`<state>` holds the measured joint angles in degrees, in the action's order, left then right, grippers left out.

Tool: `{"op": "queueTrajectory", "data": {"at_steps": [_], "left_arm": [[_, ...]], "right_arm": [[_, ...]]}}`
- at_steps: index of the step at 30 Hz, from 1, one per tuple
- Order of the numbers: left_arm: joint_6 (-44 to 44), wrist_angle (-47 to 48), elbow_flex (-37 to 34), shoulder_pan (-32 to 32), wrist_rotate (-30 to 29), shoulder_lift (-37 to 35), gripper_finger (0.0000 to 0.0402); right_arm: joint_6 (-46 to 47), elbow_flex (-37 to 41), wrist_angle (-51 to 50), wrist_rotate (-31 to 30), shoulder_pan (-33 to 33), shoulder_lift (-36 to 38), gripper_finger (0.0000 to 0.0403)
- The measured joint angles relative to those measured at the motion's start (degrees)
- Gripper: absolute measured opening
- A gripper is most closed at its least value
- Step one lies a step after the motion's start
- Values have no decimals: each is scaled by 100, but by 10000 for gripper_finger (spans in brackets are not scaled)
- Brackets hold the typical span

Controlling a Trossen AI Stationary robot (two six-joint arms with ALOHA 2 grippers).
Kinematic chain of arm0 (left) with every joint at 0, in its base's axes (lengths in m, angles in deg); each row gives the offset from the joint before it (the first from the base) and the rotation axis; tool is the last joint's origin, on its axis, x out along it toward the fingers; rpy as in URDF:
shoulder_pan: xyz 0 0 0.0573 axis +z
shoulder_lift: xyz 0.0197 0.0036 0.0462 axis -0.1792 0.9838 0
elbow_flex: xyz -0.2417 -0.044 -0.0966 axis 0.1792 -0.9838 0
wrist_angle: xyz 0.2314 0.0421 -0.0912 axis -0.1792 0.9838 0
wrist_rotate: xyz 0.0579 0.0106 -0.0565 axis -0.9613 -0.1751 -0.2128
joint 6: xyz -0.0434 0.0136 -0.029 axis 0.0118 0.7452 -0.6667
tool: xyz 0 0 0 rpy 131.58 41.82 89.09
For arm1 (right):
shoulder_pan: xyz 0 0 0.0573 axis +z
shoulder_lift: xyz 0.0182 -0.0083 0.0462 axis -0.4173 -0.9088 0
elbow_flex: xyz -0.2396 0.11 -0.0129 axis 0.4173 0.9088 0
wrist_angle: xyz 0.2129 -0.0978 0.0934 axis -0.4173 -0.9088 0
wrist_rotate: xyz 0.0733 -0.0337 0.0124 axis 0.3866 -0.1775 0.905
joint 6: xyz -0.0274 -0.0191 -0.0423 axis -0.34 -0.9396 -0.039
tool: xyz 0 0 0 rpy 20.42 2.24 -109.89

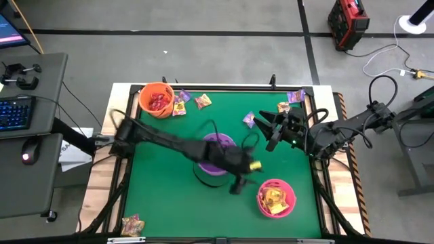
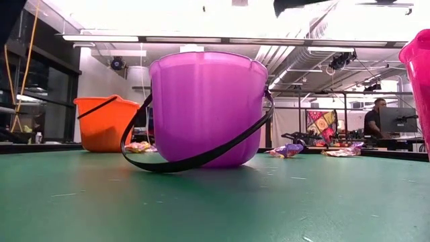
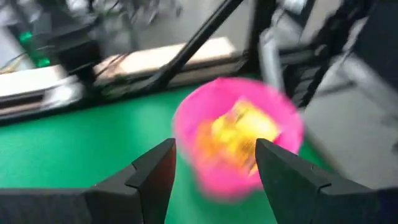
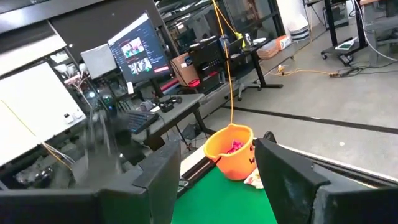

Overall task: Sort candy by brand, put in halloween buckets
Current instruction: Put the yellow candy into the pink bucket

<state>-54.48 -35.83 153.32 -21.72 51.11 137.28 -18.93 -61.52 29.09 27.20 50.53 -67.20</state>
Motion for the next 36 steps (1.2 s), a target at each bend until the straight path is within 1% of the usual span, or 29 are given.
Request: {"op": "queueTrajectory", "data": {"at_steps": [3, 6, 9, 13, 15, 18, 20, 22, 24, 26, 28, 31, 33, 36], "left_arm": [[395, 1285, -21, 419, -284, -711, 209], [409, 2116, -247, 968, -509, -1410, 209], [228, 2325, -766, 1607, -625, -2090, 209], [-310, 2296, -1724, 2440, -920, -2937, 209], [-770, 2405, -2213, 2780, -1065, -3228, 209], [-1376, 2990, -2759, 3249, -1136, -3398, 209], [-1360, 3458, -2905, 3558, -1100, -3324, 209], [-863, 3679, -2896, 3828, -954, -3083, 209], [-261, 3889, -2739, 4039, -847, -2724, 208], [237, 4236, -2344, 4196, -823, -2270, 208], [630, 4833, -1833, 4330, -853, -1737, 208], [1037, 5730, -1137, 4403, -1172, -903, 208], [1185, 6039, -820, 4410, -1368, -493, 208], [1473, 6122, -588, 4401, -1508, -63, 208]], "right_arm": [[-105, 0, 1, 0, 0, 0, 201], [-114, 0, 1, 2, 0, 0, 201], [-114, 0, -2, 2, 0, 0, 201], [-113, 1, -88, 101, 0, 0, 201], [-113, 0, -183, 201, 0, 0, 201], [-83, 0, -349, 267, 0, 0, 201], [5, 2, -392, 225, 0, 0, 201], [35, 1, -414, 185, -35, 0, 201], [37, 2, -451, 166, -101, -1, 201], [53, 0, -455, 122, -215, -2, 201], [211, 0, -476, 40, -344, -2, 201], [459, 2, -534, 17, -569, -4, 201], [648, 2, -572, 4, -700, -6, 201], [918, 2, -671, 11, -839, -52, 201]]}}
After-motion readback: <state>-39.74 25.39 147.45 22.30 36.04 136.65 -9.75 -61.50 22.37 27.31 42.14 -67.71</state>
